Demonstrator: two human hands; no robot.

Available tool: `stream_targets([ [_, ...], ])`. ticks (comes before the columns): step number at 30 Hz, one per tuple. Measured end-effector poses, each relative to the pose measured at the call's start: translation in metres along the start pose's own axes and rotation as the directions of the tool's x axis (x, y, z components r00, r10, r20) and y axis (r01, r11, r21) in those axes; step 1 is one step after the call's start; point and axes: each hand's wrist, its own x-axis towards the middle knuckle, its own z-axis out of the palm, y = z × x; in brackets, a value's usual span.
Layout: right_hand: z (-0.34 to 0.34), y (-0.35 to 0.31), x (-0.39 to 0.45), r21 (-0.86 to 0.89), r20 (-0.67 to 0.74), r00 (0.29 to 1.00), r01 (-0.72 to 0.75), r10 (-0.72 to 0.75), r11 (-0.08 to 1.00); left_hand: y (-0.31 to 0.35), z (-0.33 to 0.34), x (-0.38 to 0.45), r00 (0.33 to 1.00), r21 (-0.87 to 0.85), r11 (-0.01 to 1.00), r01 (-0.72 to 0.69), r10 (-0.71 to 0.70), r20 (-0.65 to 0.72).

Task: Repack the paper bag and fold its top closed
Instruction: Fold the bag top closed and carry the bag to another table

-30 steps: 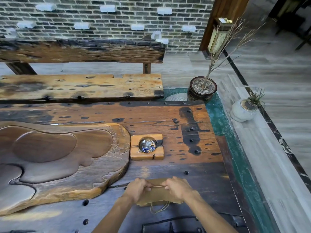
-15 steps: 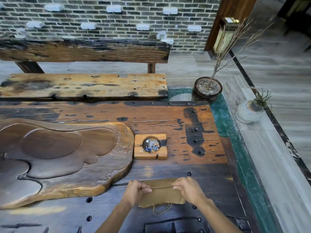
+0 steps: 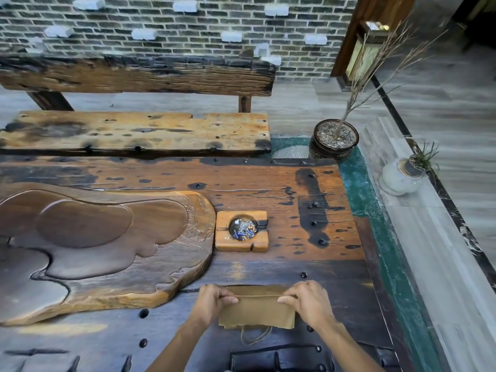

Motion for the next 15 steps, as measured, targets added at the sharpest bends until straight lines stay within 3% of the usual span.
stream_targets([
  [10, 0.008, 0.014, 0.004, 0.223, 0.131, 0.991, -0.05, 0.021, 0.974, -0.007, -0.004, 0.001, 0.999, -0.082, 0.996, 0.027, -0.023, 0.047],
  [15, 0.017, 0.01, -0.005, 0.552, 0.18, 0.966, -0.254, 0.183, 0.794, -0.02, 0.008, -0.009, 0.976, -0.317, 0.93, 0.184, -0.212, -0.056],
])
